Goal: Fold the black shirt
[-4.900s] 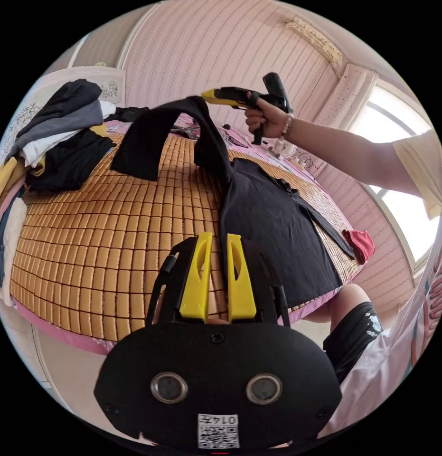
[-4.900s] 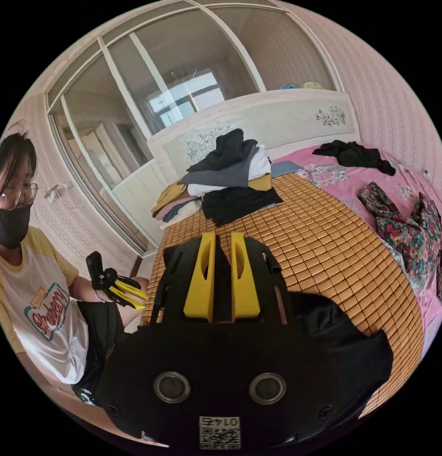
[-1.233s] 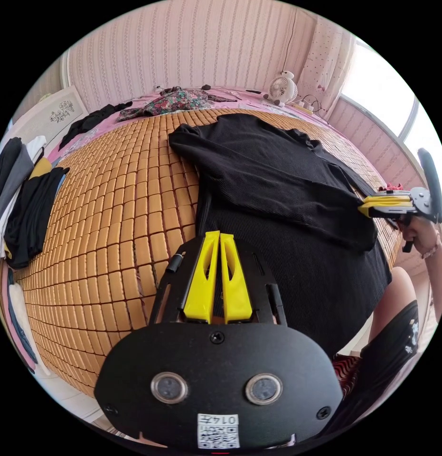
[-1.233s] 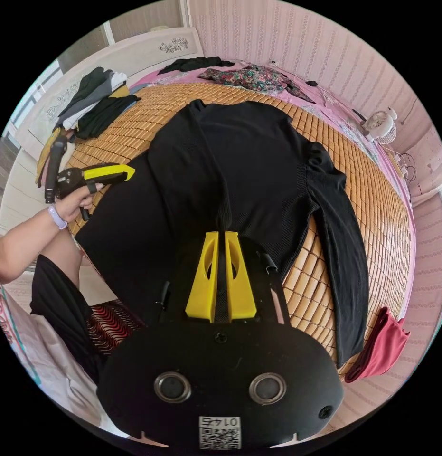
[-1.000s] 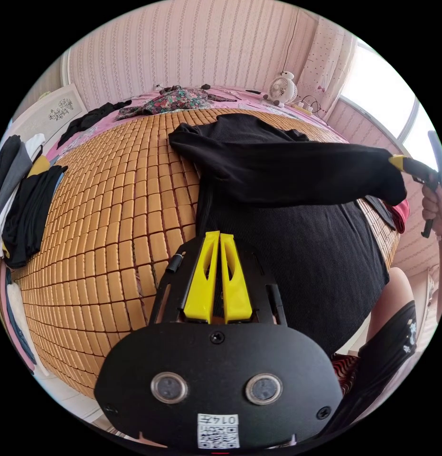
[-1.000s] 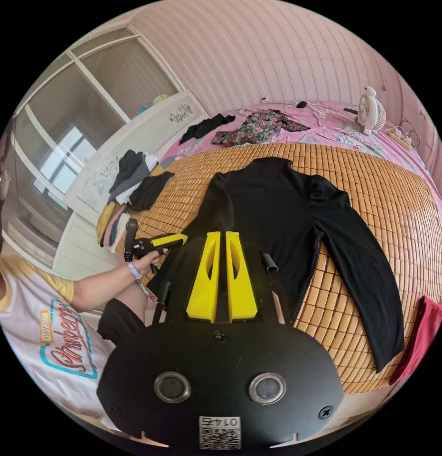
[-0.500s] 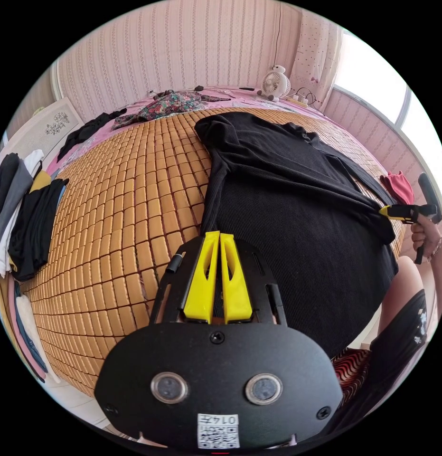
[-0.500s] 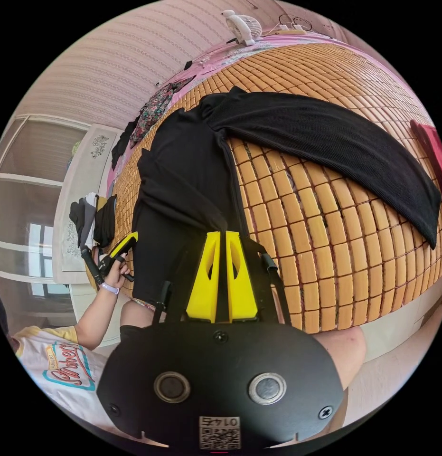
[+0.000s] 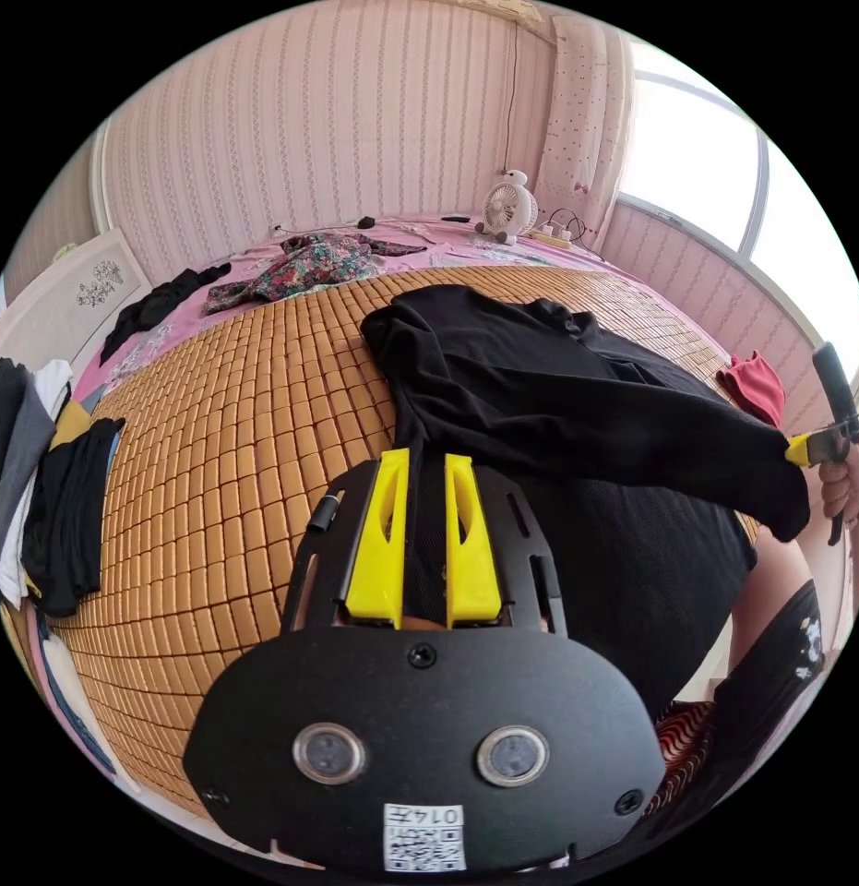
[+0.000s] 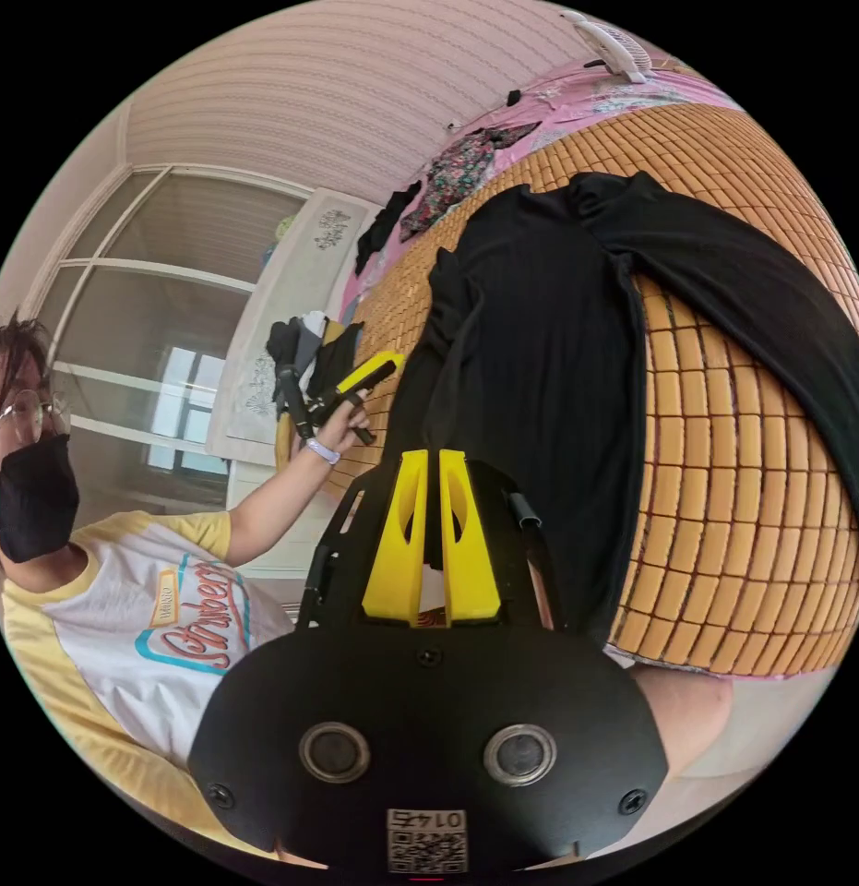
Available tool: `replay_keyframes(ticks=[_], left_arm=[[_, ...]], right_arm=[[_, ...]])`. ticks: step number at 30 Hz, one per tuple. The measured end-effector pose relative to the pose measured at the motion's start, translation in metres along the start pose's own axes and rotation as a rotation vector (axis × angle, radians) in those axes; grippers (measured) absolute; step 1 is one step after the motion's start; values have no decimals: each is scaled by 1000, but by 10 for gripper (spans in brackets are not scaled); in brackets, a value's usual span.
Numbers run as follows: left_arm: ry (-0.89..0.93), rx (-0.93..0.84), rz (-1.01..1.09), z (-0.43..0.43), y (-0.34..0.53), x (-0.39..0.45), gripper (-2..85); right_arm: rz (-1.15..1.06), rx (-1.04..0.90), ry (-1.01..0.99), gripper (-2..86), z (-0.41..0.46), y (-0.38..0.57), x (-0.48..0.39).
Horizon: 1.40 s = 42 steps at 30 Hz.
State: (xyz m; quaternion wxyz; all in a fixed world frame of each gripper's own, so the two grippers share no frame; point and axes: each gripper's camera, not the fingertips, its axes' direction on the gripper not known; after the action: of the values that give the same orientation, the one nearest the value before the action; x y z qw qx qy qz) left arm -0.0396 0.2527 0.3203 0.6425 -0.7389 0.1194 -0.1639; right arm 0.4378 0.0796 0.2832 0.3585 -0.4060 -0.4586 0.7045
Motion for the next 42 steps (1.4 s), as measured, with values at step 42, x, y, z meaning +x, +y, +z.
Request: replay_keyframes(ticks=[42], left_arm=[[281, -177, 537, 57, 108, 279, 51]], right_arm=[[-25, 286, 356, 46, -51, 188, 4]])
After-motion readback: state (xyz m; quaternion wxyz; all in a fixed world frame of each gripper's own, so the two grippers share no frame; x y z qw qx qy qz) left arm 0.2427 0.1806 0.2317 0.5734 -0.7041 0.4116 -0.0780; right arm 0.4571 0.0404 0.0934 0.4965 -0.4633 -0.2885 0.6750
